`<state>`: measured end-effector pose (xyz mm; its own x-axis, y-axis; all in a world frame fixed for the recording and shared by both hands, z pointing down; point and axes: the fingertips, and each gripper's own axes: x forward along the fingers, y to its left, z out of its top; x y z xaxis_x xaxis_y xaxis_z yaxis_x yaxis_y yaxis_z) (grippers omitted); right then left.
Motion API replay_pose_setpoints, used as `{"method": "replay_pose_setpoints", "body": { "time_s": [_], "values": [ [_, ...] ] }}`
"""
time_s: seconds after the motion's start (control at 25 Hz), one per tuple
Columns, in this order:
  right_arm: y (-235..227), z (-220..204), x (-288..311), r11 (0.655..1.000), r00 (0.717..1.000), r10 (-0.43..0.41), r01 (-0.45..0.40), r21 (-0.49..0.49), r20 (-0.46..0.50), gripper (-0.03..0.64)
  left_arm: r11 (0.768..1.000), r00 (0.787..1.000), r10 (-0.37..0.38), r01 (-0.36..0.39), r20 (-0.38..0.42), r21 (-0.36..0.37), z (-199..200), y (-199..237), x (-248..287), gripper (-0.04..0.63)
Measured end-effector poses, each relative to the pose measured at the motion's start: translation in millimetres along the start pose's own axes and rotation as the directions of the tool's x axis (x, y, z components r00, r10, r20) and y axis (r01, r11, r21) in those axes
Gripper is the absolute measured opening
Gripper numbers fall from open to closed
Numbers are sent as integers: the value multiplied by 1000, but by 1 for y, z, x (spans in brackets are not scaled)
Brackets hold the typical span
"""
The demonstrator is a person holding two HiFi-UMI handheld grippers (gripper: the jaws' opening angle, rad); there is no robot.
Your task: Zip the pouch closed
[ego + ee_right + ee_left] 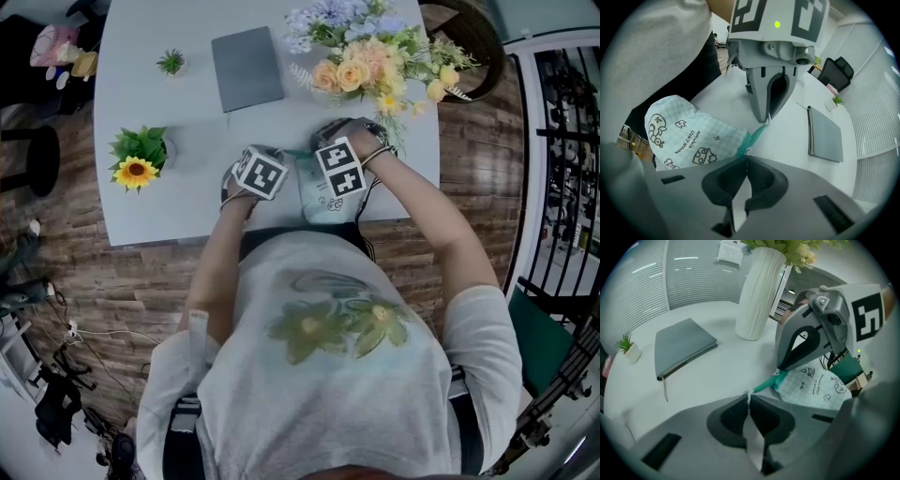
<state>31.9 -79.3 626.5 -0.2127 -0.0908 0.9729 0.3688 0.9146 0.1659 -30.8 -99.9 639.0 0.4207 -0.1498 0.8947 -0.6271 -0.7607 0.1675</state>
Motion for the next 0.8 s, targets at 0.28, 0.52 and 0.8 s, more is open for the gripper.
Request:
{"method": "replay_pose_setpoints", "body": {
  "time_s": [0.28,0.52,0.8],
  "values": [
    [2,-3,-1,1000,1000,-3,2,25,11,18,999,1000,-8,7,-13,-47,-4,-5,6,23],
    [3,-5,-4,999,999,-22,21,42,32,18,997,1000,14,-16,-22,-81,-4,-4,6,23],
    [1,-7,-5,999,999,-41,40,26,27,18,992,998,54,-57,-33,-111,-2,-2,6,23]
  ]
}}
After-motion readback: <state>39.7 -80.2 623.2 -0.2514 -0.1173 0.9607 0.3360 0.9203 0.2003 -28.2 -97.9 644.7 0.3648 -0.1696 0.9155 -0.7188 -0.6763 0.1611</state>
